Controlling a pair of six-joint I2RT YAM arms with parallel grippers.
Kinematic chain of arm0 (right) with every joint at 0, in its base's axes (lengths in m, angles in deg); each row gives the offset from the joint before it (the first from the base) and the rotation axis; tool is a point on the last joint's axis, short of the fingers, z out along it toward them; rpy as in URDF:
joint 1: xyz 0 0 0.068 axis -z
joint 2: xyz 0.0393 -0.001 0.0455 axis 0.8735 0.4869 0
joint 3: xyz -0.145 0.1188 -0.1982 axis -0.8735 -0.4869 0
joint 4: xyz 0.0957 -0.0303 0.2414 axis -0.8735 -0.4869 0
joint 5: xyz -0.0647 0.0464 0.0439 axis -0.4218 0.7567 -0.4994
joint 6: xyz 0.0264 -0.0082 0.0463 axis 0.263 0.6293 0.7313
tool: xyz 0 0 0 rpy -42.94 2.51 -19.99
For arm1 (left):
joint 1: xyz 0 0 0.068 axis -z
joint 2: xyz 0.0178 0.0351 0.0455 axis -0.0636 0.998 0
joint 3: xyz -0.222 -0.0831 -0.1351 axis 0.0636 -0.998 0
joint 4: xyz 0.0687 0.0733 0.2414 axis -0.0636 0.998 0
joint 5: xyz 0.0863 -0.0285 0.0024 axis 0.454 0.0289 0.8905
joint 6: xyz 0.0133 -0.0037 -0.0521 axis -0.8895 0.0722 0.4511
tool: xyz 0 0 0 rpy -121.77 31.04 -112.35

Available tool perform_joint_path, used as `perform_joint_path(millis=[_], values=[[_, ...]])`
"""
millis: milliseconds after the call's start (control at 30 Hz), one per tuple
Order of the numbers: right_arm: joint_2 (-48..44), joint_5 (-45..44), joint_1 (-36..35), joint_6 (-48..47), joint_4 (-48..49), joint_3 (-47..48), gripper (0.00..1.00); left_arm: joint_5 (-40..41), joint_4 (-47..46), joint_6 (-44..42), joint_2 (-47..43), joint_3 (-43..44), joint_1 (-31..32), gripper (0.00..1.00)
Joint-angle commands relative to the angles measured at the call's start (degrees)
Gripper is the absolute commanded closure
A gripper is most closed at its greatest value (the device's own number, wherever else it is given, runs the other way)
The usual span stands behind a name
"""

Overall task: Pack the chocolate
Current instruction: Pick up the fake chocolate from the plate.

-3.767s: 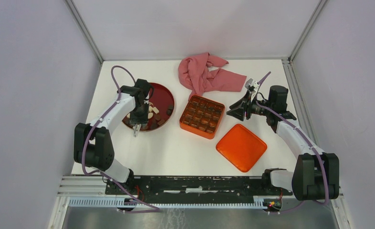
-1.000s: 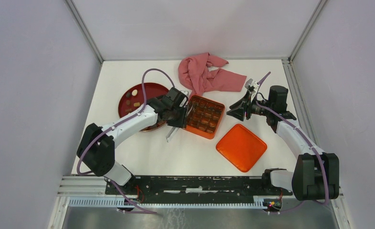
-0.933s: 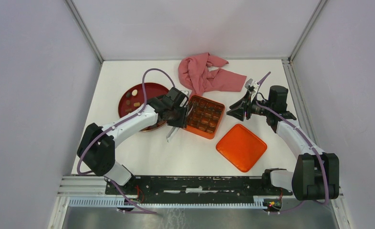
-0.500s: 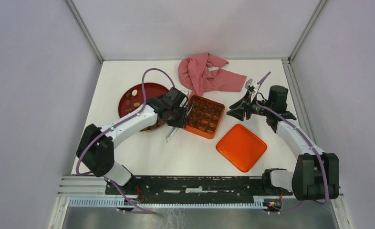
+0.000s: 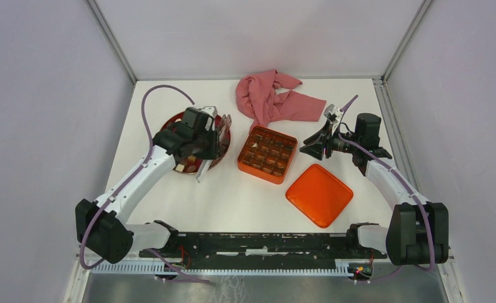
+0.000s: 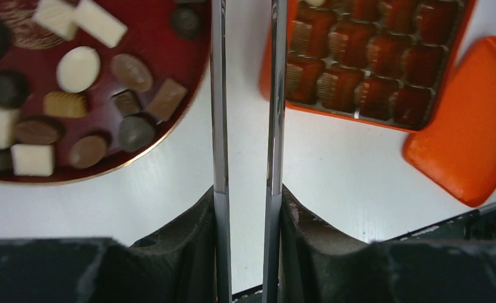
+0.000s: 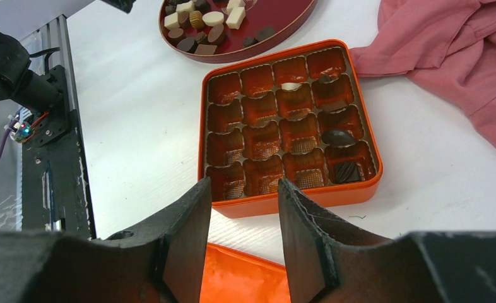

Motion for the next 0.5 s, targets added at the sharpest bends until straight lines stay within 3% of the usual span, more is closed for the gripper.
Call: perform_joint_path(millis=[0, 233, 467], values=[[-0.1, -0.2, -0.1, -0.9, 0.7, 1.9, 0.51, 1.2, 5.4, -4.9, -3.4, -1.3, -5.0, 0.61], [0.0, -0.4, -0.2, -0.9, 0.7, 1.9, 0.51, 0.7, 6.9, -5.9, -4.2, -6.3, -9.7, 0.60], [0.1, -0.2, -0.2, -0.9, 0.8, 1.9, 0.51, 2.9, 8.7, -8.8, -1.5, -3.7, -13.4, 0.60]])
